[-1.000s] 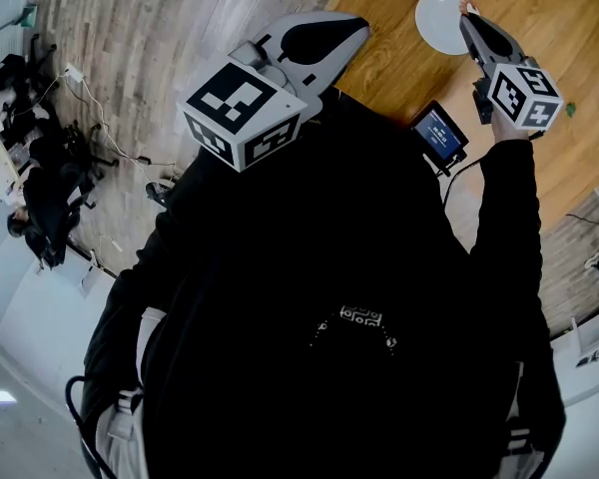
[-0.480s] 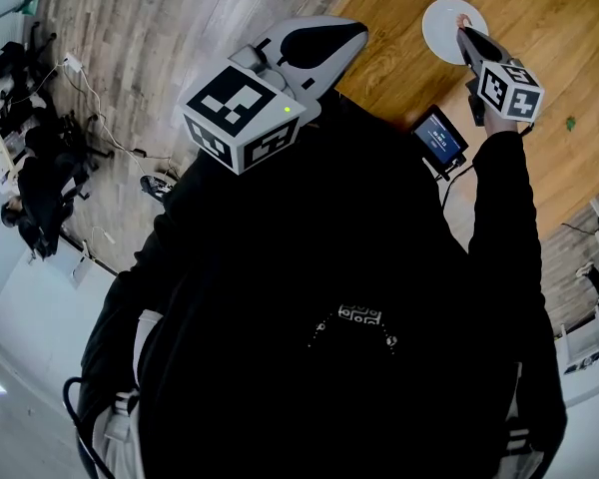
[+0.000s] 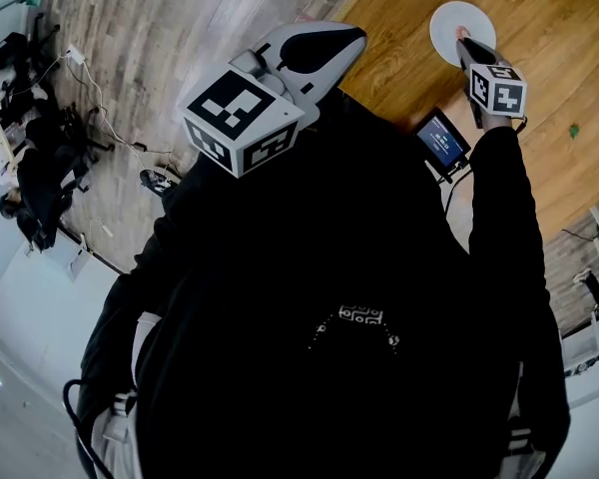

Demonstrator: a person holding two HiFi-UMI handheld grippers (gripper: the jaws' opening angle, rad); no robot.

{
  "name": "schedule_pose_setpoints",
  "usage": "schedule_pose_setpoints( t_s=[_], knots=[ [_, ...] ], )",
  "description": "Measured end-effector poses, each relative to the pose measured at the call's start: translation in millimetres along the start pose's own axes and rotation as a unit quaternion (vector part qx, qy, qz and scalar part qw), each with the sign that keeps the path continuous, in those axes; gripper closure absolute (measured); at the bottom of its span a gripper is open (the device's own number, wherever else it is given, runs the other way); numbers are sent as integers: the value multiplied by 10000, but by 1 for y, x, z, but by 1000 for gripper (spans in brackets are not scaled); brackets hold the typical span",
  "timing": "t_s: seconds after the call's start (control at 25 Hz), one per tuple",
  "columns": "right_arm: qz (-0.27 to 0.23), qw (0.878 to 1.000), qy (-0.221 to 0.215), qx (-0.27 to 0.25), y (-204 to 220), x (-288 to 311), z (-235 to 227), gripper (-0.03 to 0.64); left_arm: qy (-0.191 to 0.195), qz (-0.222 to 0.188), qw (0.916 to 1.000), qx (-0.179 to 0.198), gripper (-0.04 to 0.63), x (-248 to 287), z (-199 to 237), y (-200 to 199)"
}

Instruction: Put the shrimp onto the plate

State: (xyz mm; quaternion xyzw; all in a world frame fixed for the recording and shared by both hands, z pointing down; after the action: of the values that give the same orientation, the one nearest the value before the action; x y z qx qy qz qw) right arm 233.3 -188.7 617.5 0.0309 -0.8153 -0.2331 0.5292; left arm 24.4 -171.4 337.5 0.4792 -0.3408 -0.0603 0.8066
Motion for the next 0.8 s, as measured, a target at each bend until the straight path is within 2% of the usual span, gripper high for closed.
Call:
schedule_pose_setpoints(
  t_s=[0.2,0.36,0.48,0.6,0.8],
  knots=[
    [172,9994,125,-263,5,6,-2,557,15,21,10000,-22,597,2,1,3],
    [314,9982,197,-472,8,11,-2,557,53,61,9999,122,597,3,1,4],
    [344,9987,172,-344,9,14,-3,551,89,37,9999,104,597,4,3,3],
    [308,9988,219,-311,4,12,-6,505,118,5,9997,200,597,4,7,0],
    [-21,9995,284,-140,-9,-15,1,499,205,-181,9990,356,597,-2,2,-9]
  ],
)
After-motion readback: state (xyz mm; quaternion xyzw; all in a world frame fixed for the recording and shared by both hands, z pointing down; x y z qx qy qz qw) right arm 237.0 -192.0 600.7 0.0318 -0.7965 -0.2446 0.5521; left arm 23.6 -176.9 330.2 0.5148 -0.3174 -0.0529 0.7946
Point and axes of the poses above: the fingertips, and each gripper's own axes: x forward along the fingers, z to its left, y out of its underside, the point moved 1 cm from there along -x, backward along the fingers, and after that the axes turned 10 degrees about x, right-handed, at the moved point
